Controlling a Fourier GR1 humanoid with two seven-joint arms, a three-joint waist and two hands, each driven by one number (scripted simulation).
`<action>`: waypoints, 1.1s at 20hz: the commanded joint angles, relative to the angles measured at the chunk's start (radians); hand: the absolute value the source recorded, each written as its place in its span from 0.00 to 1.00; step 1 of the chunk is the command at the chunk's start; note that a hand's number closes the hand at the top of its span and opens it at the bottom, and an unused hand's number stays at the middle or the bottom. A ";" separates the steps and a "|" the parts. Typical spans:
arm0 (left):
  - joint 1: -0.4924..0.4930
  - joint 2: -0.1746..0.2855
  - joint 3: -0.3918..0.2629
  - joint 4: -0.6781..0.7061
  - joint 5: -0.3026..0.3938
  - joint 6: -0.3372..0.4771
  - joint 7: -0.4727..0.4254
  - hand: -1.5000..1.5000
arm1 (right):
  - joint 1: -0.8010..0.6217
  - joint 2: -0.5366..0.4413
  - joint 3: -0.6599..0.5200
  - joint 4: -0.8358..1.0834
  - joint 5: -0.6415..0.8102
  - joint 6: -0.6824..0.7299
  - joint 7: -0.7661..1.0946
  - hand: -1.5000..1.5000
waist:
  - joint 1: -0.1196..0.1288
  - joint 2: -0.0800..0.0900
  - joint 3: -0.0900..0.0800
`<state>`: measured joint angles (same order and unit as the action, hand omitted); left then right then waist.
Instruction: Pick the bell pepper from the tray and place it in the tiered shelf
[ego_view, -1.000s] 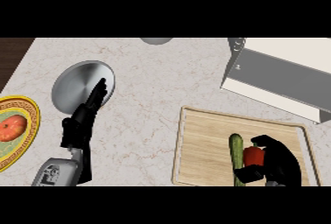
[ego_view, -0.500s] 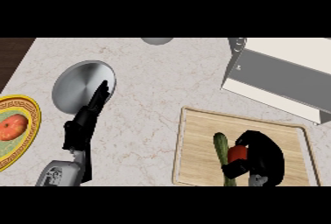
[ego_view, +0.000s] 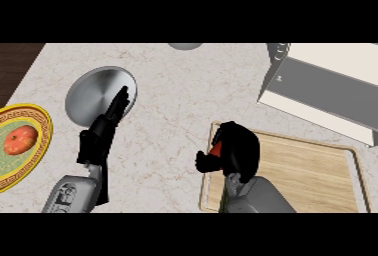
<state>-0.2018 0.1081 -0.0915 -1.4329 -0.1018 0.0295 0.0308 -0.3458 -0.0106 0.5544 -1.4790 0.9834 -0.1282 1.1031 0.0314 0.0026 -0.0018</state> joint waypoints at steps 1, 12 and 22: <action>0.040 -0.013 -0.030 -0.022 -0.014 -0.001 -0.005 0.50 | -0.106 0.010 0.005 0.003 -0.014 -0.238 0.104 1.00 | 0.008 -0.001 0.003; 0.021 0.026 0.037 -0.003 0.006 -0.003 0.000 0.50 | -0.304 0.010 -0.023 -0.189 0.213 -0.172 0.315 1.00 | -0.032 -0.013 0.000; 0.026 0.005 0.030 -0.025 0.011 0.000 0.009 0.50 | -0.479 0.010 -0.181 -0.202 0.440 0.034 0.360 1.00 | -0.029 -0.011 0.000</action>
<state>-0.1772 0.1187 -0.0677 -1.4361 -0.1018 0.0284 0.0276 -0.7202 -0.0118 0.4521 -1.6709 1.3623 -0.2097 1.2443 -0.0016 -0.0097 -0.0017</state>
